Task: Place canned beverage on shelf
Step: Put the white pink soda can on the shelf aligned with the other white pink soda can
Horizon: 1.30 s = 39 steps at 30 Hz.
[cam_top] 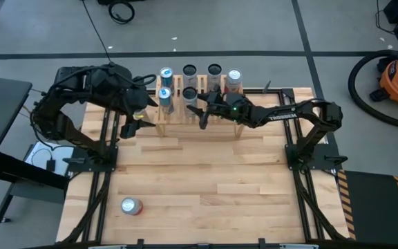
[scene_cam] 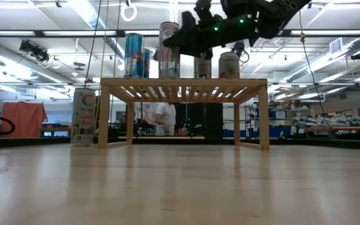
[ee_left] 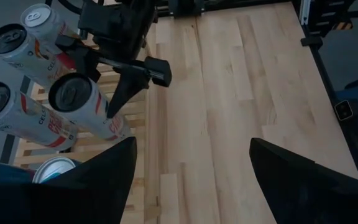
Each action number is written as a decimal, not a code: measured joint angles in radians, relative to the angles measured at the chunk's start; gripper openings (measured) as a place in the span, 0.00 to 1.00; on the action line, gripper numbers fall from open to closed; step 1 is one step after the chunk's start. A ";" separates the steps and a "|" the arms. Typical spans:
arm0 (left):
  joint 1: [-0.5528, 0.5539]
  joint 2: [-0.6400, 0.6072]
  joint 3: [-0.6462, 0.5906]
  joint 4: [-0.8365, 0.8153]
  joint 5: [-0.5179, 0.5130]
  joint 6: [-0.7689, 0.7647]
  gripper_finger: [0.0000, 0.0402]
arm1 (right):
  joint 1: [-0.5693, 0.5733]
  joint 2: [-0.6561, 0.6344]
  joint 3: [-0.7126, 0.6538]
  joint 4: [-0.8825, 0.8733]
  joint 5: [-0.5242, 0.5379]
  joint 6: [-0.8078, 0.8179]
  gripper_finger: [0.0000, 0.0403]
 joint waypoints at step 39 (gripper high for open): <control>0.002 0.000 0.000 0.021 -0.001 0.019 0.78 | 0.000 -0.019 -0.036 0.070 -0.046 0.024 0.61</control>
